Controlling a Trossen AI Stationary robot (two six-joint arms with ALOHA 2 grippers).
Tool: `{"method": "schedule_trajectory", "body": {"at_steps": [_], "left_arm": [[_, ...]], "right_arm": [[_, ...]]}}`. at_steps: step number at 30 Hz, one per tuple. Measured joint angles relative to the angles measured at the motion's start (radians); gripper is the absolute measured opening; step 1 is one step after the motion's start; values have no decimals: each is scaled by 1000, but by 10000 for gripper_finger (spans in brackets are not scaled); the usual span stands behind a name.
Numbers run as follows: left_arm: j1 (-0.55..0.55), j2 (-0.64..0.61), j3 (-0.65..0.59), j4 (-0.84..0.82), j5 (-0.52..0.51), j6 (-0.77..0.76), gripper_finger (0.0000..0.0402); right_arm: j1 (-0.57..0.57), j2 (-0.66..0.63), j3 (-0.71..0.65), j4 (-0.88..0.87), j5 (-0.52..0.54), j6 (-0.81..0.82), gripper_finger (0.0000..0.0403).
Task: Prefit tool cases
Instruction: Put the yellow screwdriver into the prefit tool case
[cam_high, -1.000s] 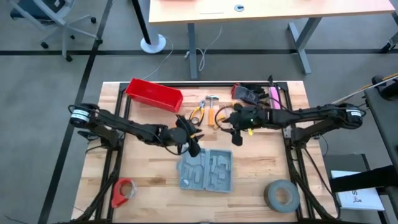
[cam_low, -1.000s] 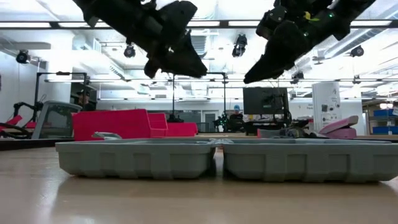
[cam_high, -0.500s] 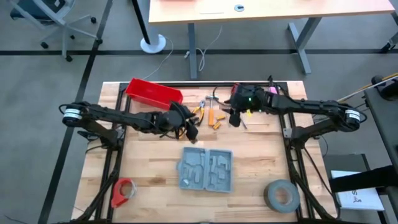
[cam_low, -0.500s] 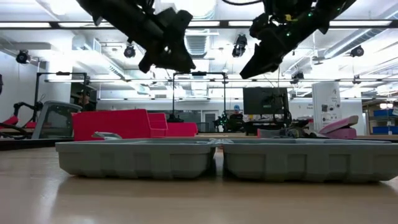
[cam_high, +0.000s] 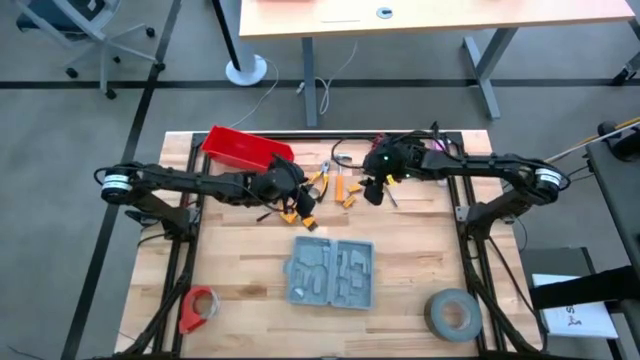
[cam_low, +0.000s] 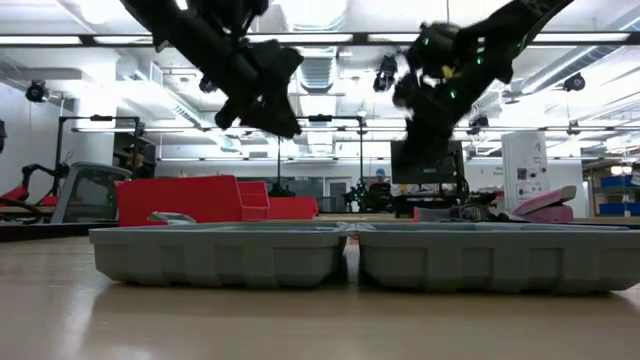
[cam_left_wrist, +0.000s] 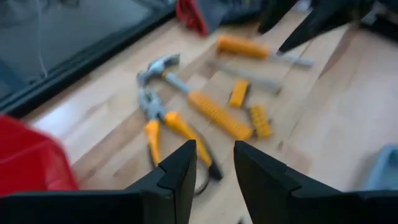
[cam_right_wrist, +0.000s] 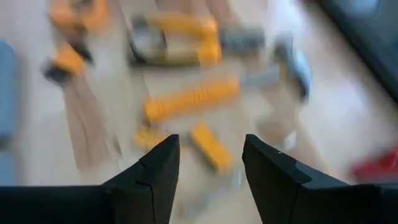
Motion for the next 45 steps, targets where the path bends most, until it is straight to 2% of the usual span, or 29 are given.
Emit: {"method": "schedule_trajectory", "body": {"at_steps": [2,8,15,24,29,33,45], "left_arm": [[24,0,0,-43,34,5,114],[56,0,0,-67,41,65,114],[61,2,0,20,42,73,114],[61,2,0,45,89,53,114],[61,2,0,41,89,52,114],[59,2,0,39,109,51,114],[59,2,0,39,112,52,114]], "right_arm": [[-14,17,0,-52,14,33,158],[-35,13,1,-216,89,113,149],[-61,28,2,-217,201,146,149],[-133,141,3,-185,192,150,186],[-140,192,4,-103,118,151,202],[-140,232,5,-94,111,151,210],[-137,247,5,-94,109,109,188]]}}
